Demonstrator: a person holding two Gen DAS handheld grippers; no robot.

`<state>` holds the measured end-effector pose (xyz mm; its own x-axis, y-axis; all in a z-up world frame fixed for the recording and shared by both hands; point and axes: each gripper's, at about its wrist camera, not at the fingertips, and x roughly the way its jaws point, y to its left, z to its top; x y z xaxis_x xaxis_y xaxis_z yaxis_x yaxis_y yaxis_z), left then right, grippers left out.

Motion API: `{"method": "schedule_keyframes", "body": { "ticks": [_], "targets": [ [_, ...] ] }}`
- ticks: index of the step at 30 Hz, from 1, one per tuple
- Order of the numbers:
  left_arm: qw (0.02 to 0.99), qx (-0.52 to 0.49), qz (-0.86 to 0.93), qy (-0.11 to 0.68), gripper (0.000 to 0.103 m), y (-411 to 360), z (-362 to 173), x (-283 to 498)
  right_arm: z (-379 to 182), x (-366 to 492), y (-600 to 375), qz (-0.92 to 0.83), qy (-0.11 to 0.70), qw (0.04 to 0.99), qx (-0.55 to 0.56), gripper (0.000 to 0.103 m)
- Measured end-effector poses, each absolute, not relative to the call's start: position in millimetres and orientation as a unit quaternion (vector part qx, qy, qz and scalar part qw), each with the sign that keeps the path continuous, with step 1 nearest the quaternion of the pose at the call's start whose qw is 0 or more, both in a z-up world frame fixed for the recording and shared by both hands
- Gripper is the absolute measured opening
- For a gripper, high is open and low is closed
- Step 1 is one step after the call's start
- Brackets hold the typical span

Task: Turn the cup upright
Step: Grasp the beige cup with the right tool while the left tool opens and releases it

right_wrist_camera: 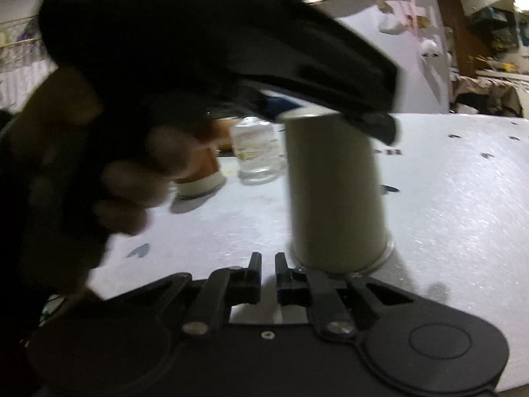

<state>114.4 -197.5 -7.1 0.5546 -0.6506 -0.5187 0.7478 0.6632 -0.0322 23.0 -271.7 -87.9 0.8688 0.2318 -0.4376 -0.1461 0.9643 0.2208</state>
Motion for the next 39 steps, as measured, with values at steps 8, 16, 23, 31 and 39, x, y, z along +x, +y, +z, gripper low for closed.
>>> {"method": "schedule_keyframes", "body": {
  "ticks": [8, 16, 23, 31, 39],
  "targets": [
    [0.881, 0.059, -0.397, 0.250, 0.058, -145, -4, 96, -86, 16, -294, 0.061, 0.233, 0.962, 0.125, 0.002],
    [0.880, 0.034, -0.394, 0.263, 0.057, -113, -23, 76, -85, 18, -307, 0.041, 0.227, 0.961, 0.150, 0.006],
    [0.878, 0.019, -0.387, 0.281, 0.056, -107, -43, 73, -70, 4, -329, 0.030, 0.216, 0.944, 0.248, 0.019],
    [0.888, 0.000, -0.374, 0.266, 0.056, -105, -51, 61, -67, 33, -345, 0.097, 0.299, 0.863, 0.396, 0.067],
    [0.890, 0.002, -0.378, 0.255, 0.056, -102, -54, 51, -79, 74, -338, 0.113, 0.361, 0.802, 0.462, 0.078]
  ]
}}
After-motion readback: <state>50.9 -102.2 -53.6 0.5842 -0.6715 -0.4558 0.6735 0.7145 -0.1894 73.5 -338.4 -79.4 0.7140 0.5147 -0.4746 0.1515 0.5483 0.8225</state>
